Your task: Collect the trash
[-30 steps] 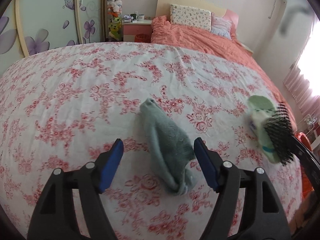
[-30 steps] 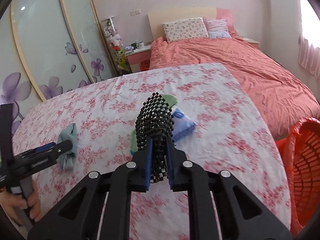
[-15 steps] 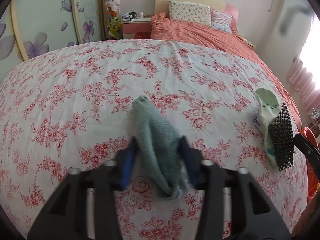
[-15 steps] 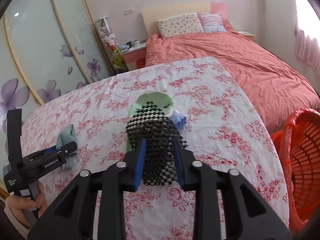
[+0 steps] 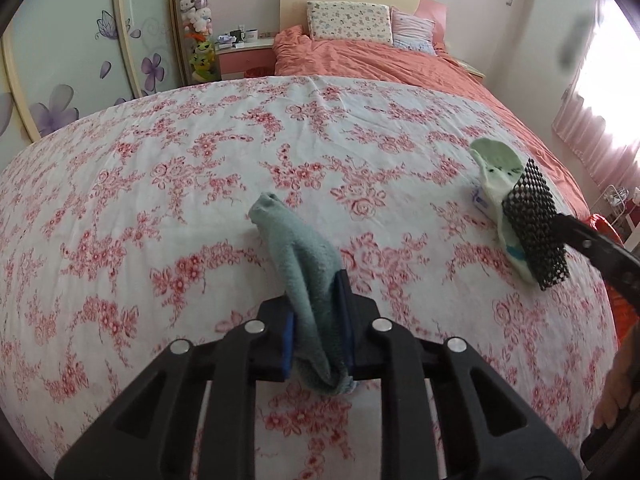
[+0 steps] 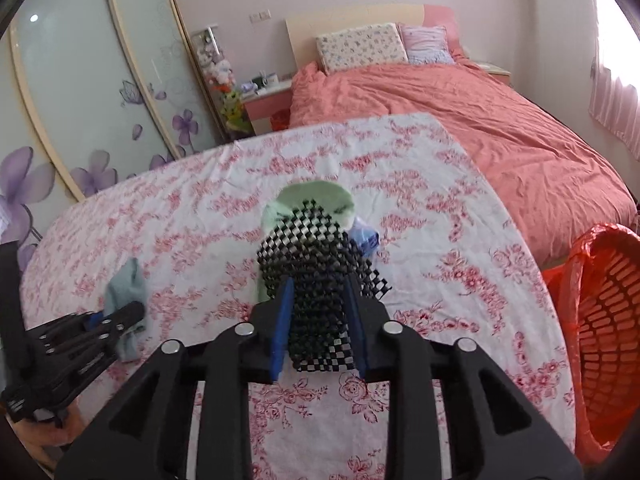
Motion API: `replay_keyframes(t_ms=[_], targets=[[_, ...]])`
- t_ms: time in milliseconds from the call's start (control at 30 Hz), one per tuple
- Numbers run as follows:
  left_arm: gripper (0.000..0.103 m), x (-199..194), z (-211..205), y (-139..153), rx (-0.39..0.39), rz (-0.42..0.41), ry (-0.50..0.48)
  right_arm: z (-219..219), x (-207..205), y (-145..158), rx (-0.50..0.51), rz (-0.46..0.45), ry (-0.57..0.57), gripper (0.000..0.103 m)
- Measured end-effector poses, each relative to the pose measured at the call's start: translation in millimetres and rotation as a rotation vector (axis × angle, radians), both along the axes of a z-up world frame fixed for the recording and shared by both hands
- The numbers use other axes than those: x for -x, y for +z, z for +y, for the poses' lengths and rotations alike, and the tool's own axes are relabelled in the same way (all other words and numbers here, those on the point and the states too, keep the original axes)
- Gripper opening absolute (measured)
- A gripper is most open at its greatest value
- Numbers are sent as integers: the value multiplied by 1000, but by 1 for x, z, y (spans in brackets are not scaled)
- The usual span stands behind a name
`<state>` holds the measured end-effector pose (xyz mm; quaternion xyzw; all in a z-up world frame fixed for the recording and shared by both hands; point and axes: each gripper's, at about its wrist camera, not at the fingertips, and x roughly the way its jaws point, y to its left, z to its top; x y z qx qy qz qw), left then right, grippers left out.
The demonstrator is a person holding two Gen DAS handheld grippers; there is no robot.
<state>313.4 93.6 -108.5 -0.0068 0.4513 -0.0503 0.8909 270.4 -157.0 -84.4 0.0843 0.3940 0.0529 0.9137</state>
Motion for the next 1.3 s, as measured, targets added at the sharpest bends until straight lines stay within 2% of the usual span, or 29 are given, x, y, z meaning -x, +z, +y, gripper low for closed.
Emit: replay_keyframes(t_ms=[33, 67, 200, 367, 467, 533, 567, 633, 667, 700, 767, 1000, 1100, 1200, 1233, 1267, 1300], targets=[[21, 0, 0, 0, 0, 0, 0, -1, 1, -1, -3, 2, -5, 4], [21, 1, 1, -1, 1, -2, -1, -3, 2, 0, -13, -1, -7, 1], [21, 1, 1, -2, 0, -7, -1, -16, 15, 12, -39, -53, -29, 1], [21, 3, 1, -2, 2, -18, 1, -21, 21, 12, -33, -74, -20, 1], [21, 4, 1, -2, 3, -21, 4, -14, 19, 1, -31, -30, 7, 7], [21, 5, 1, -2, 4, -24, 5, -8, 19, -4, -17, -12, 10, 38], [21, 5, 0, -2, 3, -25, 6, -7, 19, -6, -8, -8, 8, 42], [21, 5, 0, -2, 1, -25, 7, -4, 17, -12, 2, 11, 14, 42], [21, 6, 0, -2, 1, -25, 7, -4, 17, -14, 1, 21, 20, 37], [21, 5, 0, -2, 1, -25, 6, -4, 16, -17, -3, 35, 29, 13], [21, 6, 0, -2, 1, -25, 6, -9, 19, -17, -15, 33, 23, 8], [22, 9, 3, -1, 14, -12, 2, -31, 40, -1, -37, -17, -38, 7], [22, 15, 3, -1, 30, -11, -17, -43, 47, -5, -27, 13, -77, 7], [23, 24, -1, 0, 52, -13, -65, -46, 50, -13, -33, 53, -65, 8], [25, 26, -2, 0, 51, -16, -70, -46, 51, -13, -29, 53, -63, 9], [33, 27, -2, 1, 50, -16, -72, -47, 52, -13, -21, 47, -67, 11], [41, 28, -2, 1, 51, -17, -70, -47, 53, -13, -13, 42, -75, 24]])
